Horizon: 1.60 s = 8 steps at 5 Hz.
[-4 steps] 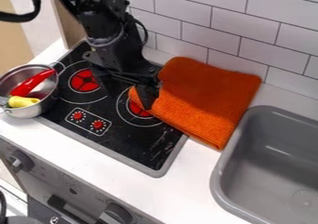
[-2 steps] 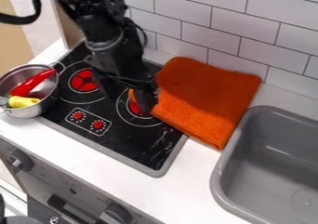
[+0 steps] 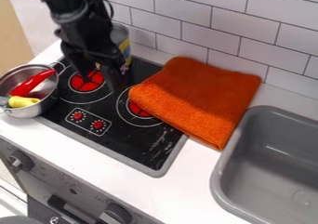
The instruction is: Move the metalic pot to right bottom of the bunner
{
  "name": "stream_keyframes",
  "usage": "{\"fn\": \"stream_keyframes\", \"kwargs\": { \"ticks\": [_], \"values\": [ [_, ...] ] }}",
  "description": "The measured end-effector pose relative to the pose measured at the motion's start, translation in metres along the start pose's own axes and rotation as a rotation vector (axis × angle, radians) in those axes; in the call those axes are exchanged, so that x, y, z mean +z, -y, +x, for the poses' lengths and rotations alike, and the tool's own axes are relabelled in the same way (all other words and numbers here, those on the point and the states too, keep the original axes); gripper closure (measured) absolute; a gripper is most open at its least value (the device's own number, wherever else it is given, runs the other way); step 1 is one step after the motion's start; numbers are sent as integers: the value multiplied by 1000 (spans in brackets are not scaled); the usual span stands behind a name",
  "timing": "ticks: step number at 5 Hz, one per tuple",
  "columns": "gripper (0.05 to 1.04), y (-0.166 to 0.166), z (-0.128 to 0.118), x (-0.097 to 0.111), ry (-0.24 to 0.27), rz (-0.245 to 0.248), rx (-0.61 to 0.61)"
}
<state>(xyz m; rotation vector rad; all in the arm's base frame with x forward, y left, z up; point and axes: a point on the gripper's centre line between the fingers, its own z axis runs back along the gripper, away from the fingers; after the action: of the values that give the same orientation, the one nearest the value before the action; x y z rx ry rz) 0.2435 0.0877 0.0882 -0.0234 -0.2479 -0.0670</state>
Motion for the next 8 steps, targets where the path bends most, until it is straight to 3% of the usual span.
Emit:
{"fn": "stream_keyframes", "kwargs": {
  "ticks": [1,2,3,4,8],
  "values": [
    [84,-24,-6,1,-58,-10,-17],
    [84,-41,-11,0,-57,-37,28],
    [84,-54,-14,-4,-37,-23,65],
    [84,-62,-24,-16,-81,-58,100],
    [84,-69,-28,-43,-115,13,145]
  ]
}}
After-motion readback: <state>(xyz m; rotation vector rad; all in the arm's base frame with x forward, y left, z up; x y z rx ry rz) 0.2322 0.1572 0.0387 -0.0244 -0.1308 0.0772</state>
